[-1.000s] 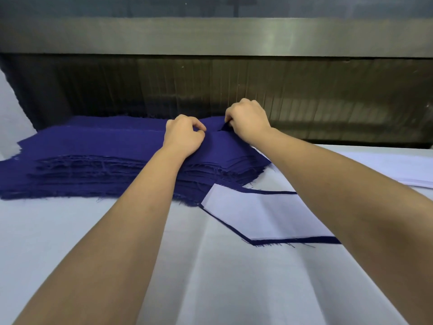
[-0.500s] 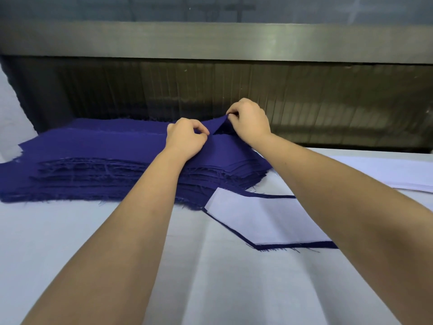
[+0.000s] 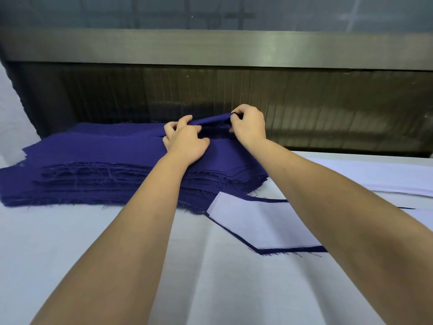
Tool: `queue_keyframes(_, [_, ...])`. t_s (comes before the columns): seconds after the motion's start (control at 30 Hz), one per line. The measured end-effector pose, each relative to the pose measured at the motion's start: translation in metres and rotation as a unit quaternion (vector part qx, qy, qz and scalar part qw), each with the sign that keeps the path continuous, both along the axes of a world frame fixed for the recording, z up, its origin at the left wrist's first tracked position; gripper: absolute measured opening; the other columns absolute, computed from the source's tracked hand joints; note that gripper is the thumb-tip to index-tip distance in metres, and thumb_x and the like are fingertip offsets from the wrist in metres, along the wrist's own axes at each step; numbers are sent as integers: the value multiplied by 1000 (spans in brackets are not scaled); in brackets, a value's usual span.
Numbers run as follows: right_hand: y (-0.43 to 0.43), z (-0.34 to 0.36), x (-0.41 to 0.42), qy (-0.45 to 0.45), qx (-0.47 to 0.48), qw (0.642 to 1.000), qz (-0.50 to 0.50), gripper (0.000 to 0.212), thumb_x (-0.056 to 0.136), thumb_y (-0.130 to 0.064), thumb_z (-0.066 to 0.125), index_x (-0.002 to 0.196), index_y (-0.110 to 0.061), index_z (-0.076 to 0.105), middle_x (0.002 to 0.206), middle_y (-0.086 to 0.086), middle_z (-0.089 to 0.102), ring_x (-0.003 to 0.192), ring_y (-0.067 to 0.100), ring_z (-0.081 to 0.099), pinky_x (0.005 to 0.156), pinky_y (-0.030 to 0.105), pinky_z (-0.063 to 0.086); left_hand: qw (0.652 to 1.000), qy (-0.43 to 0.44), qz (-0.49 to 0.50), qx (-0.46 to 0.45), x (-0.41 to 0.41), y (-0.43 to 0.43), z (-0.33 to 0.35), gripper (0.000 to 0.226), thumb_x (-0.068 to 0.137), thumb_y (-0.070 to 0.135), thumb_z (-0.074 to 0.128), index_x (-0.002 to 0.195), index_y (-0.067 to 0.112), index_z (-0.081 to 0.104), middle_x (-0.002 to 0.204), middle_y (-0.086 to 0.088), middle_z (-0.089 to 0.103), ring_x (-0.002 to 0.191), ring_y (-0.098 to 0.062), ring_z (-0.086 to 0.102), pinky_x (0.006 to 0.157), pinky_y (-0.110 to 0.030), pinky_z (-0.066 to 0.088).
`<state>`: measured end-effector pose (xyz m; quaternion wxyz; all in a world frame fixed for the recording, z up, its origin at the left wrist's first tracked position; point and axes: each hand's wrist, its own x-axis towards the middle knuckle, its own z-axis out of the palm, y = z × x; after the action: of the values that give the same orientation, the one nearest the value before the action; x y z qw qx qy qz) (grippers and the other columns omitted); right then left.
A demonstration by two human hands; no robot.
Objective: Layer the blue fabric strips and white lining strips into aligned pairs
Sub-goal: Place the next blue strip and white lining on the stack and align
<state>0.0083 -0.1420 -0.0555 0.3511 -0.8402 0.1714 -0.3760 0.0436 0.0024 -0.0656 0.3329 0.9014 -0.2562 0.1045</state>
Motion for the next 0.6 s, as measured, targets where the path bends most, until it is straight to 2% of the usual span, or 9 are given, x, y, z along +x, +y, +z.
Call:
queue_keyframes(0.1, [0, -3, 3, -35, 53, 998, 4, 14, 94, -9, 46, 96, -11, 60, 93, 6, 66, 83, 22, 67, 81, 42, 55, 1000, 1, 2, 6, 0, 1, 2, 33, 90, 27, 58, 120, 14, 61, 155, 7, 18, 138, -24, 9, 107, -37, 16])
queue_keyframes(0.2, [0, 0, 6, -89, 152, 984, 3, 15, 95, -7, 42, 89, -14, 54, 83, 3, 62, 72, 18, 69, 80, 42, 56, 1000, -4, 5, 12, 1, 1, 3, 25, 91, 24, 57, 109, 10, 65, 154, 8, 21, 137, -23, 11, 107, -38, 16])
queue_keyframes(0.27, [-1, 1, 6, -113, 204, 972, 4, 16, 93, -4, 42, 88, -14, 54, 82, -1, 60, 78, 23, 69, 81, 44, 56, 1000, -5, 6, 7, 2, 2, 3, 23, 91, 24, 56, 105, 8, 64, 151, 9, 28, 135, -22, 15, 105, -37, 18])
queue_keyframes(0.33, [-2, 0, 3, -114, 235, 965, 32, 21, 90, 0, 42, 93, -16, 54, 90, -2, 57, 84, 26, 68, 76, 39, 57, 1000, -2, 3, 7, 4, 2, 3, 24, 91, 24, 56, 107, 8, 63, 147, 10, 34, 133, -21, 18, 102, -35, 20])
queue_keyframes(0.4, [0, -3, -2, -96, 216, 968, 85, 30, 89, 4, 40, 106, -17, 53, 106, -2, 53, 87, 24, 64, 64, 32, 54, 1000, -1, -6, 13, 4, 1, 3, 29, 91, 25, 56, 115, 9, 62, 144, 11, 37, 132, -21, 20, 100, -35, 21])
queue_keyframes(0.43, [2, -4, -4, -84, 188, 972, 111, 36, 88, 5, 39, 113, -16, 52, 110, -3, 51, 88, 20, 61, 66, 32, 54, 1000, -2, -11, 16, 4, 1, 4, 33, 92, 25, 55, 121, 10, 60, 144, 11, 38, 132, -21, 20, 100, -35, 22])
queue_keyframes(0.53, [5, -5, -6, -59, 86, 983, 154, 47, 83, 8, 39, 123, -13, 51, 113, -4, 53, 100, 14, 51, 86, 37, 47, 1000, -13, -19, 13, 3, 2, 5, 34, 92, 25, 54, 124, 12, 59, 141, 10, 42, 131, -22, 23, 99, -35, 24])
queue_keyframes(0.6, [8, -3, -7, -40, 50, 985, 163, 40, 83, 6, 39, 115, -11, 57, 109, 3, 59, 95, 12, 52, 82, 31, 45, 999, -31, -20, 4, 2, 2, 7, 33, 93, 23, 53, 123, 11, 60, 140, 10, 43, 130, -23, 25, 96, -34, 27])
